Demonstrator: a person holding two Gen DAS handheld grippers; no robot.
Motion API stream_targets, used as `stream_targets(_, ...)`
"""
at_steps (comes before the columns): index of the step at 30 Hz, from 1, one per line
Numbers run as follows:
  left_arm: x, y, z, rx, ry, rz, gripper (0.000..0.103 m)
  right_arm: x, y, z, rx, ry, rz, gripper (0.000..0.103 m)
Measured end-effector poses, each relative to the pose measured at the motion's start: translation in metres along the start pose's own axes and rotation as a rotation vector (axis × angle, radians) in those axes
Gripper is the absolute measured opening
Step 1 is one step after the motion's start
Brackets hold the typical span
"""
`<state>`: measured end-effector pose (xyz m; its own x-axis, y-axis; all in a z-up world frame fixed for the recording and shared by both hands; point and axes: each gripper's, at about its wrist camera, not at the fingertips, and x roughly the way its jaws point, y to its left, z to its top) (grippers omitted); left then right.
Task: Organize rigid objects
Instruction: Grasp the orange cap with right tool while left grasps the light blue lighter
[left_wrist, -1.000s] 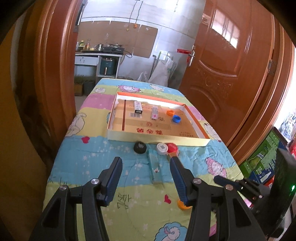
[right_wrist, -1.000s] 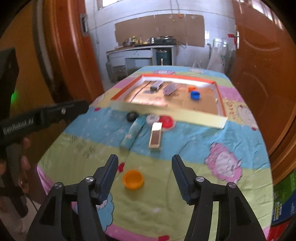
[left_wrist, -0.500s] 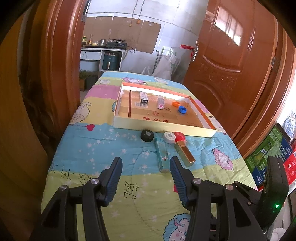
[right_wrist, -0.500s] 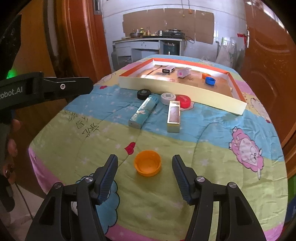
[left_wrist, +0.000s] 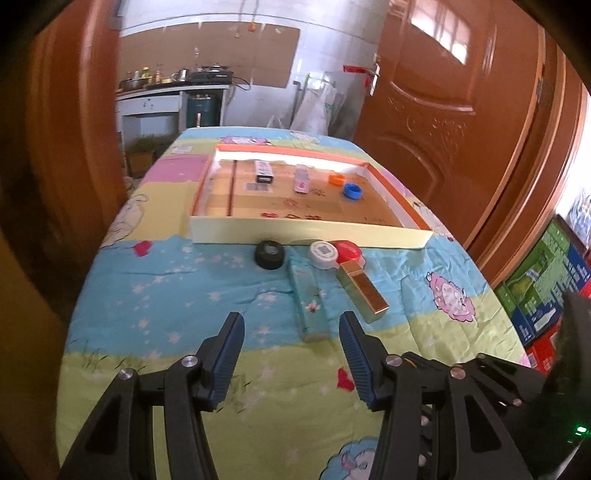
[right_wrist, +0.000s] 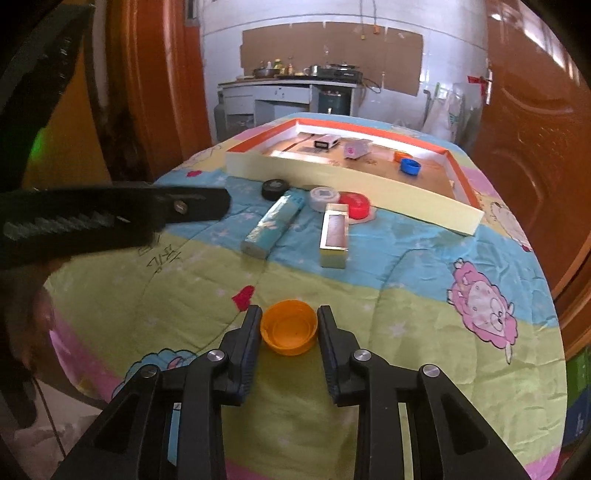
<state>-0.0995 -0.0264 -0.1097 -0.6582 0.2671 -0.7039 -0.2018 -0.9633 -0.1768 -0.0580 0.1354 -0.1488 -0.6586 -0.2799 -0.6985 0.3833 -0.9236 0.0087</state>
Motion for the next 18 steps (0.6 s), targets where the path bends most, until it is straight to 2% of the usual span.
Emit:
stream_targets(6, 0.032, -0.021, 0.014, 0.049, 0.023, 0.042, 0.053, -0.006, -0.022, -0.001, 0.053, -0.014, -0.003, 0.031)
stream_targets(12, 0.067, -0.027, 0.020, 0.042, 0.078, 0.107, 0.053, -0.011, -0.043, -0.005, 0.107, -0.026, -0.003, 0.031)
stream_targets(15, 0.074, -0.027, 0.017, 0.051, 0.084, 0.151, 0.046, -0.013, -0.051, -0.006, 0.126, -0.032, 0.002, 0.031)
stream_targets(17, 0.074, -0.028, 0.017, 0.052, 0.078, 0.165, 0.033, -0.013, -0.054, -0.008, 0.135, -0.031, 0.004, 0.031)
stream_targets(18, 0.073, -0.026, 0.016, 0.045, 0.075, 0.166, 0.031, -0.013, -0.055, -0.009, 0.140, -0.030, 0.005, 0.031)
